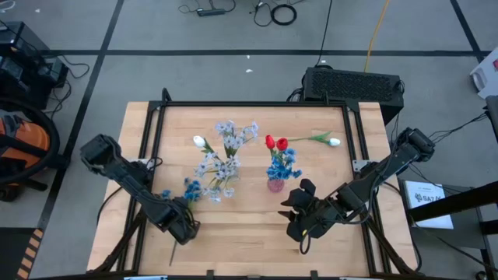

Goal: Sort flowers into vase by color
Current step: Put the blue flowers into the pink vase

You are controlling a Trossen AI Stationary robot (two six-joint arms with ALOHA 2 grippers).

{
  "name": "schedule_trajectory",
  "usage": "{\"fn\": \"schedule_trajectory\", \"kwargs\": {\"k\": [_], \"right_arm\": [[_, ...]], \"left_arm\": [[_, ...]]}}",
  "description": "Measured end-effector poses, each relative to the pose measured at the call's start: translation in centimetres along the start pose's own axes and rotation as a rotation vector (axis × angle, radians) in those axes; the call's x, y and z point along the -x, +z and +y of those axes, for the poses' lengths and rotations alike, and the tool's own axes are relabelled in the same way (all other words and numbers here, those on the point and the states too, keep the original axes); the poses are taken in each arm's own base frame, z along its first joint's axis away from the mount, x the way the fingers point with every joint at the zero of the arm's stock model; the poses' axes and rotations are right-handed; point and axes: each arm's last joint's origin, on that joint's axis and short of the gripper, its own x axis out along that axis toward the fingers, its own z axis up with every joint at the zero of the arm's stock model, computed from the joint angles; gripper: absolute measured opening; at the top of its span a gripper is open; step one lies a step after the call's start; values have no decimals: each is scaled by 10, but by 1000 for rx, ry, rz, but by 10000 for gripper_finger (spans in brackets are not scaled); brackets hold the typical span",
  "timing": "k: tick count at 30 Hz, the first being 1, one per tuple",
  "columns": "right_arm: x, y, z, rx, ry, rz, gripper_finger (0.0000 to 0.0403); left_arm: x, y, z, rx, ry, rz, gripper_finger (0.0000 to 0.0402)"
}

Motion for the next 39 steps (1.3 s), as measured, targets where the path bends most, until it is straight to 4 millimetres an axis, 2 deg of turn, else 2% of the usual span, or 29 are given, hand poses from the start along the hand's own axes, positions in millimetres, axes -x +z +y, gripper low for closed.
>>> {"fn": "schedule_trajectory", "kwargs": {"k": [3, 7, 9, 14, 17, 20, 22, 26, 31, 36, 39], "right_arm": [[0, 0, 0, -2, 1, -1, 130], [0, 0, 0, -3, 2, -1, 130], [0, 0, 0, -5, 4, -3, 130], [0, 1, 1, -12, 13, -11, 130], [0, 2, 2, -8, 17, -15, 130], [0, 2, 2, -6, 14, -18, 130], [0, 2, 1, -4, 8, -25, 130], [-1, 4, 1, -14, -8, -53, 130], [-1, 6, 1, -28, -6, -72, 130], [-4, 10, -2, -46, -20, -77, 130], [-6, 13, -5, -116, -29, -81, 130]], "left_arm": [[-2, 0, 0, -3, 15, 13, 104], [6, -4, 3, -9, -18, -12, 21], [15, -6, 9, 38, -15, -76, 16], [62, -14, 31, 101, 27, -216, 12], [102, -16, 43, 102, -63, -343, 11], [138, -8, 55, 94, -102, -495, 10], [159, -4, 55, 89, -181, -541, 10], [187, 18, 66, 35, -354, -678, 9], [219, 43, 80, -5, -460, -814, 9], [253, 63, 96, -99, -470, -966, 8], [281, 70, 107, -139, -491, -1069, 8]]}}
